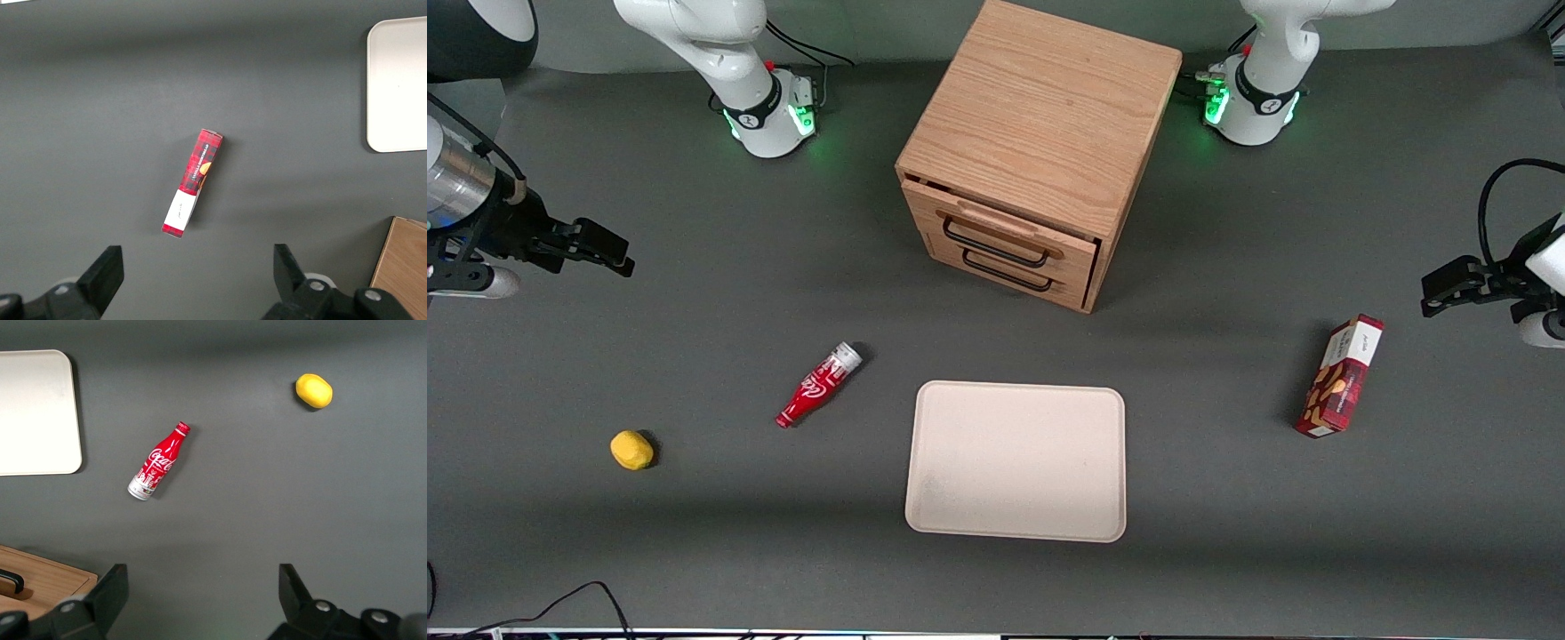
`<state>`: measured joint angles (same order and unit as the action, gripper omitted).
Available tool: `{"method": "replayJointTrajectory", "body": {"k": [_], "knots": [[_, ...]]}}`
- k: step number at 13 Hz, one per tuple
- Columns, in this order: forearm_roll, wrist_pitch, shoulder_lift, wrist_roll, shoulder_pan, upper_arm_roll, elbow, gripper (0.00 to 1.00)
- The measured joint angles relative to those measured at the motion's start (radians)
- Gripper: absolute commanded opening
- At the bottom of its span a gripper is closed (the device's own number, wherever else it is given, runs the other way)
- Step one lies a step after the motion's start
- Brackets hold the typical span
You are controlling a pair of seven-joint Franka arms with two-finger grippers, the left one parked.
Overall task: Open upper drawer
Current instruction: 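Move the right gripper to the upper drawer's black handle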
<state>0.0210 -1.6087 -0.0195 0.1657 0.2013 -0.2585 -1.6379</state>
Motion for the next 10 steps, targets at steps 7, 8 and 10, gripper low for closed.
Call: {"method": "replayJointTrajectory", "body": {"k": [7,8,10], "knots": [[0.001,-0.003,0.041,-0.002,-0.017,-0.039,0.031,1.0],[0.001,-0.003,0.069,-0.002,-0.03,-0.076,0.062,1.0],[0.002,-0.003,0.134,-0.01,-0.045,-0.197,0.118,1.0]]}}
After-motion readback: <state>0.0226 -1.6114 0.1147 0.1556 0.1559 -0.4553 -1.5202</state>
